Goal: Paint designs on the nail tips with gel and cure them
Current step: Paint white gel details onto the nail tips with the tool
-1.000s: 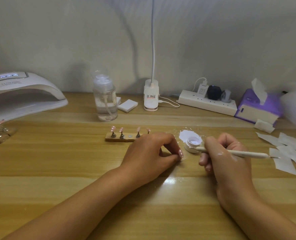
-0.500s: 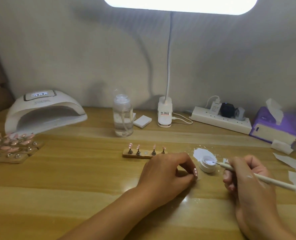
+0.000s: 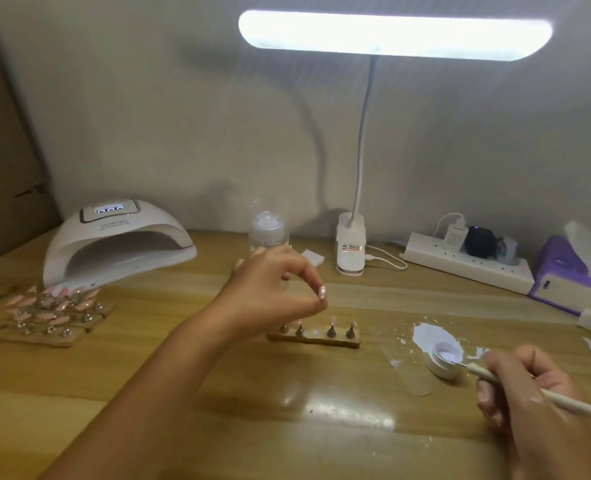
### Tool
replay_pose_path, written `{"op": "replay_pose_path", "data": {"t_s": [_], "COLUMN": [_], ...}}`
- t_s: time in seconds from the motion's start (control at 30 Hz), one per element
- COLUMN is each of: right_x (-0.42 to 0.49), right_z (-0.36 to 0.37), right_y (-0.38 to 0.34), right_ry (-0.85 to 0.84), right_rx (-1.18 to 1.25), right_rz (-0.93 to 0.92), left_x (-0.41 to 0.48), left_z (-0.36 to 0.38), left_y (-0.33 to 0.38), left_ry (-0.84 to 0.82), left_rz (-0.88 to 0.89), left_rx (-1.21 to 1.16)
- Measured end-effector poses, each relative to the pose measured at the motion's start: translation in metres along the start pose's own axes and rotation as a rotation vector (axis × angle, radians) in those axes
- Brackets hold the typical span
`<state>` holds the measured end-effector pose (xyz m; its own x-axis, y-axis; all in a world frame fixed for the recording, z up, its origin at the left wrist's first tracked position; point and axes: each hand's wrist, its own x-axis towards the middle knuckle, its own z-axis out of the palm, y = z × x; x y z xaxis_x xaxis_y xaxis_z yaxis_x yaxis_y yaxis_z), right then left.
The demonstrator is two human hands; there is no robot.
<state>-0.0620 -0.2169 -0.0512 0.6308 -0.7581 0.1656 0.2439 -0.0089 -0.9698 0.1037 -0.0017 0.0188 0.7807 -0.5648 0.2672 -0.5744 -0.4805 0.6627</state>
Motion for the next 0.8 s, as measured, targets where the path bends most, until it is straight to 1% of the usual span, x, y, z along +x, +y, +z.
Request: {"op": "replay_pose_path", "data": {"t_s": [0.1, 0.23, 0.5, 0.73, 0.8], "right_x": [0.001, 0.001, 0.000, -0.002, -0.003], "right_z": [-0.001, -0.002, -0.003, 0.000, 0.000], "right_y": [0.002, 0.003, 0.002, 0.000, -0.001], "right_ry": [-0.014, -0.040, -0.067, -0.030, -0.028], "right_rx": [-0.004, -0.013, -0.027, -0.019, -0.010], "right_rz": [-0.011, -0.007, 0.006, 0.009, 0.024], "left_x": [-0.001, 0.001, 0.003, 0.003, 0.002], "left_z": [0.007, 0.013, 0.024, 0.026, 0.026], "left_y": [-0.009, -0.019, -0.029, -0.029, -0.028], "left_ry": [-0.071, -0.114, -0.084, -0.089, -0.069], "left_rz": [-0.039, -0.015, -0.013, -0.015, 0.017], "left_rx": [0.161, 0.252, 0.280, 0.334, 0.373]}}
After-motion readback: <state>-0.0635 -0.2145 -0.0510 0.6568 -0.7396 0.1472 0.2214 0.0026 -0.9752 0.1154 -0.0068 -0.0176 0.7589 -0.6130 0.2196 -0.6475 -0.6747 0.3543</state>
